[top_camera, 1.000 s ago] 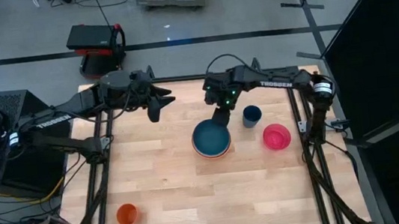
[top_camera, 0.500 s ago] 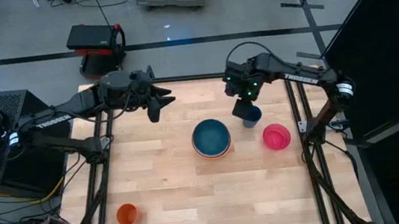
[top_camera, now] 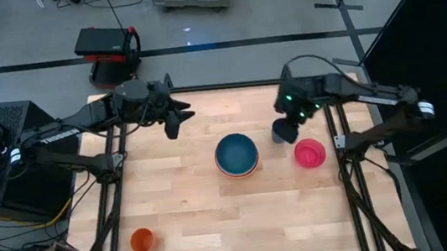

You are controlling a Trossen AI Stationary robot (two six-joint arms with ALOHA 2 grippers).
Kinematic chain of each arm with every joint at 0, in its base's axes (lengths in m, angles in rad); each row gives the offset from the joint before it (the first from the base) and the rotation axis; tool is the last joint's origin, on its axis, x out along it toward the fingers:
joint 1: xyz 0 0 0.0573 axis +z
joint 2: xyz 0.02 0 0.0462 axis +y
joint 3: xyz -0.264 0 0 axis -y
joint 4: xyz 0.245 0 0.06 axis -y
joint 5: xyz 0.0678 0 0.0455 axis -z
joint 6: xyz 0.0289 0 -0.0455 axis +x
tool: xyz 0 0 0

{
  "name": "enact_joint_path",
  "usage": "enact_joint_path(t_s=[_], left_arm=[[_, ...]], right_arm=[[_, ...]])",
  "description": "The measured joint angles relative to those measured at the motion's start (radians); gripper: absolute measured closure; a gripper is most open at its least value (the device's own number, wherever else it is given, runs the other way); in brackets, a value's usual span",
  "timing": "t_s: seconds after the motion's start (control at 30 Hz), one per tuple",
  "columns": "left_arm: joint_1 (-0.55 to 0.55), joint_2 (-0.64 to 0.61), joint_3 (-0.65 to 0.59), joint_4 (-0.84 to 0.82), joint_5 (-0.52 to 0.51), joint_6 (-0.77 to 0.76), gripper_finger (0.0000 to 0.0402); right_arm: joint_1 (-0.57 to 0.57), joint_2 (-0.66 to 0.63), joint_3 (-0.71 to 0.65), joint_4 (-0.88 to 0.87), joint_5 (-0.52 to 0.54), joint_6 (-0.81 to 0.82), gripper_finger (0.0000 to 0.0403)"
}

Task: Nest bowls inside each other
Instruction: Stack the red bowl on top of the blue bowl

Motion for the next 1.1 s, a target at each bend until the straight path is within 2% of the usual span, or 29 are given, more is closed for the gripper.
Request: enact_joint_path(t_s=[0.2,0.37,1.1], left_arm=[[0.0,0.0,0.0,-0.002,0.0,0.014,0.0233],[0.0,0.0,0.0,-0.001,0.0,0.014,0.0235],[0.0,0.0,0.0,0.004,0.0,0.005,0.0233]], right_arm=[[0.075,-0.151,-0.198,0.007,-0.006,0.105,0.0301],[0.14,-0.216,-0.308,0.008,-0.015,0.203,0.0294],[0.308,-0.207,-0.59,0.161,-0.057,0.447,0.0173]])
